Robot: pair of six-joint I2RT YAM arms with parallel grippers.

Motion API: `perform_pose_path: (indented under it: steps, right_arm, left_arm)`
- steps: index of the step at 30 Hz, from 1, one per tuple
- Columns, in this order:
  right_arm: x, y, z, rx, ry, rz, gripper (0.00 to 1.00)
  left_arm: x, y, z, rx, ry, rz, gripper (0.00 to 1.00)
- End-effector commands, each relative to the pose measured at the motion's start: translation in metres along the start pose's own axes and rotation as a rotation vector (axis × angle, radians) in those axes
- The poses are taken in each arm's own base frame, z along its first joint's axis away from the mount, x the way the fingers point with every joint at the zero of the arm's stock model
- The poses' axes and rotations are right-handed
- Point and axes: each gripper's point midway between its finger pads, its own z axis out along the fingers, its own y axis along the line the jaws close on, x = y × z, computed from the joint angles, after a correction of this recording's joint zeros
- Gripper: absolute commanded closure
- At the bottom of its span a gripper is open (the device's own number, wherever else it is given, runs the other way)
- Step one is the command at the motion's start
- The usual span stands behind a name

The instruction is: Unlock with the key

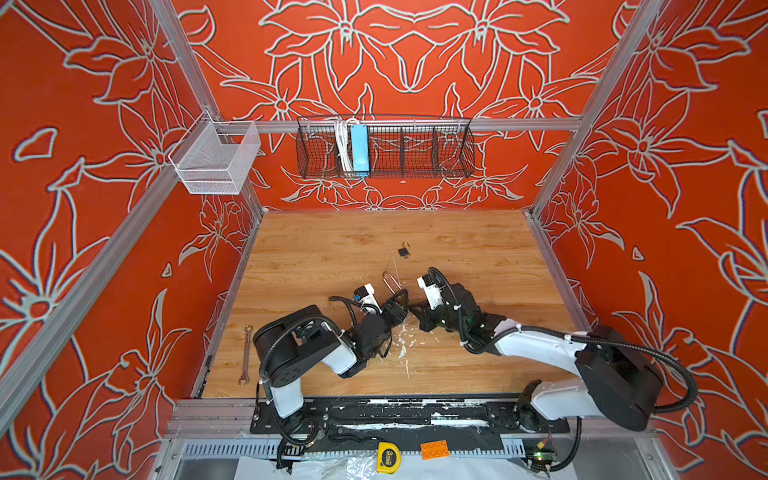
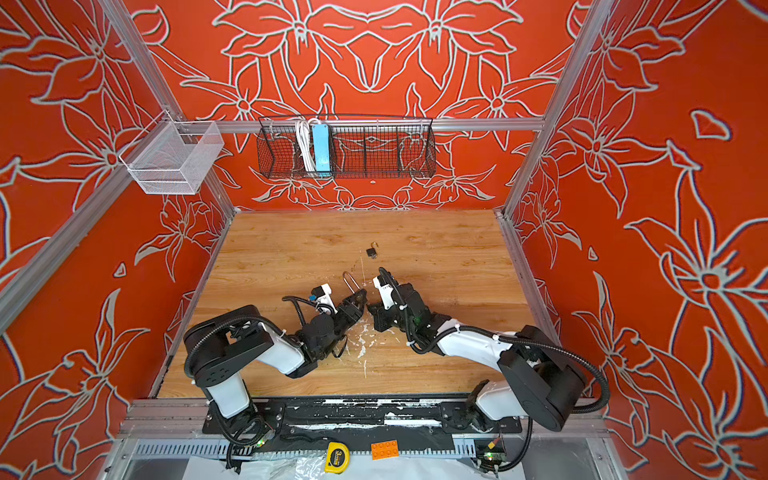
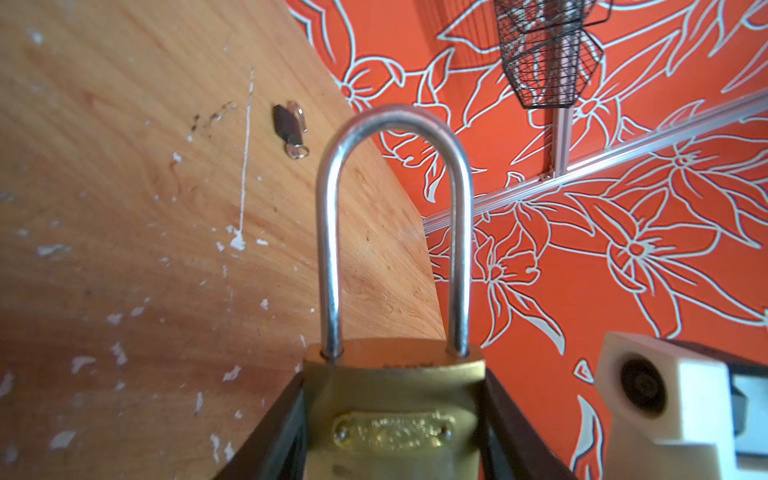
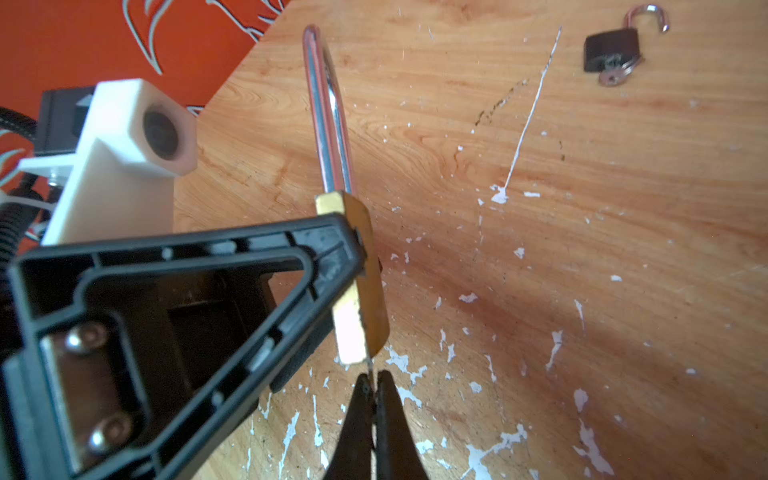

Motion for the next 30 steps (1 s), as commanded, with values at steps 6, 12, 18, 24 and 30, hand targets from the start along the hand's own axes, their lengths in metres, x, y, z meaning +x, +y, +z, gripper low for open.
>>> perform_pose_path:
  steps: [6, 12, 18, 24, 30]
  right_arm:
    - [-0.028, 0.012, -0.008, -0.053, -0.117, -0.024, 1.00]
    - [-0.030, 0.011, -0.011, -0.044, -0.127, -0.029, 1.00]
    - [-0.031, 0.006, -0.015, -0.015, -0.140, -0.035, 0.91]
    - [-0.031, 0.000, -0.020, 0.014, -0.154, -0.032, 0.60]
    - [-0.040, -0.004, -0.037, 0.047, -0.232, -0.050, 0.51]
  left_arm:
    - [0.001, -0.053, -0.006, 0.199, 0.059, 0.211, 1.00]
    - [-0.010, -0.044, -0.004, 0.188, 0.061, 0.191, 1.00]
    - [-0.013, -0.034, 0.000, 0.160, 0.060, 0.138, 1.00]
    - [-0.034, -0.025, -0.007, 0.104, -0.039, 0.151, 1.00]
    - [-0.039, -0.022, -0.004, 0.059, -0.040, 0.299, 1.00]
